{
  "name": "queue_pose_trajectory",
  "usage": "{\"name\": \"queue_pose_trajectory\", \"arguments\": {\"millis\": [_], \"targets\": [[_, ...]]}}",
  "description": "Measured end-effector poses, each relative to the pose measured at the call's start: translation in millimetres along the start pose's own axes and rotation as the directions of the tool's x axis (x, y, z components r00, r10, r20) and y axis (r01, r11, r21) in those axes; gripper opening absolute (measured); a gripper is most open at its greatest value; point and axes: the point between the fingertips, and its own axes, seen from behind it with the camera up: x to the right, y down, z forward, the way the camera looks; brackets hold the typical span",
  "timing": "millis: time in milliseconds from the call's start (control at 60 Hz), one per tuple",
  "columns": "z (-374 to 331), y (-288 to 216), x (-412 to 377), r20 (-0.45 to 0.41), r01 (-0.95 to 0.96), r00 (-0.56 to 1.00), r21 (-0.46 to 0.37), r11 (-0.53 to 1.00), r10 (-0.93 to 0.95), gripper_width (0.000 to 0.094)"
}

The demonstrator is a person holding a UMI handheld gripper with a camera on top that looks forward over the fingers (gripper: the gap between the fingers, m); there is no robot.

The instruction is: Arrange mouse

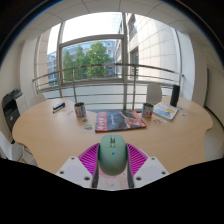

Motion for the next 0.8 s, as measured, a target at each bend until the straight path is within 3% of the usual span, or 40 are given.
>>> {"name": "queue_pose_trajectory", "arguments": {"millis": [200, 333, 483, 800], "targets": [[49, 82, 13, -0.011, 0.009, 1.000, -0.177, 0.984, -0.011, 0.0447], [55, 105, 17, -0.012, -0.003, 1.000, -0.222, 0.975, 0.001, 0.0525], [34, 91, 16, -0.012, 0.015, 1.000, -0.200, 0.980, -0.018, 0.0860], [-90, 46, 6, -0.030, 0.046, 0.998, -0.154, 0.987, -0.051, 0.0846]]}}
